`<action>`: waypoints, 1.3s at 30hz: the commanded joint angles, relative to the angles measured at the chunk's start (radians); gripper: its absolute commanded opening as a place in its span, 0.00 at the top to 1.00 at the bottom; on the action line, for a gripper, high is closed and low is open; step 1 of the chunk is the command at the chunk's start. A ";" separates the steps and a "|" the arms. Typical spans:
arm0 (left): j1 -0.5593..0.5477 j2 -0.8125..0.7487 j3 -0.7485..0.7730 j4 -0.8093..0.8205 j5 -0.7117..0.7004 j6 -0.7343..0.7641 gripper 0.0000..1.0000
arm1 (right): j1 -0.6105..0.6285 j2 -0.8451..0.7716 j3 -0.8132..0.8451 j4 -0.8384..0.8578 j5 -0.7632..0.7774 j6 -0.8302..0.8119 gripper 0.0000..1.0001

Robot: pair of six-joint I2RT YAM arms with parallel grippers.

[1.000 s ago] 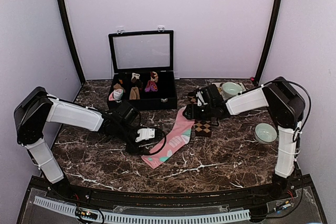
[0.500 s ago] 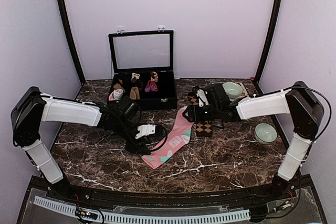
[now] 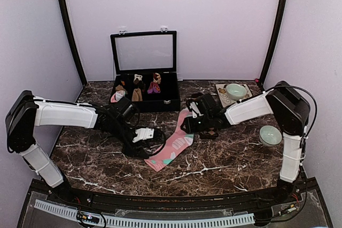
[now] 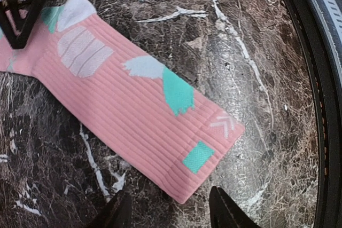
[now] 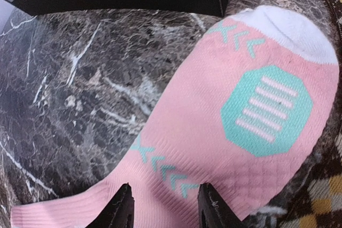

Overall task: Roll the socks
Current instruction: Adjust the sock at the center of the board, then pick up the sock from the center of the board.

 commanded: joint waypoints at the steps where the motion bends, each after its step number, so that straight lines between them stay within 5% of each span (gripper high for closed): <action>1: -0.018 -0.009 -0.004 -0.055 0.027 0.085 0.47 | -0.052 0.074 0.094 -0.067 -0.012 -0.029 0.60; 9: -0.053 0.031 -0.006 -0.026 0.031 0.142 0.46 | -0.073 0.035 0.144 -0.113 0.044 -0.189 0.52; 13: -0.046 0.007 0.030 -0.051 0.039 0.090 0.46 | -0.006 -0.114 0.027 -0.016 0.093 -0.245 0.32; 15: -0.030 -0.009 0.061 -0.068 0.029 -0.001 0.29 | 0.044 -0.162 -0.011 -0.015 0.179 -0.266 0.19; 18: 0.051 -0.055 0.061 -0.088 0.129 -0.075 0.27 | 0.113 -0.242 -0.117 0.055 0.196 -0.266 0.14; 25: 0.192 -0.159 0.009 -0.157 0.194 -0.040 0.25 | 0.347 -0.349 -0.405 0.366 0.168 -0.373 0.15; 28: 0.242 -0.180 0.008 -0.170 0.238 -0.058 0.09 | 0.427 -0.298 -0.390 0.396 0.205 -0.432 0.17; 39: 0.267 -0.219 -0.026 -0.216 0.189 -0.029 0.01 | 0.470 -0.115 -0.248 0.409 0.154 -0.616 0.42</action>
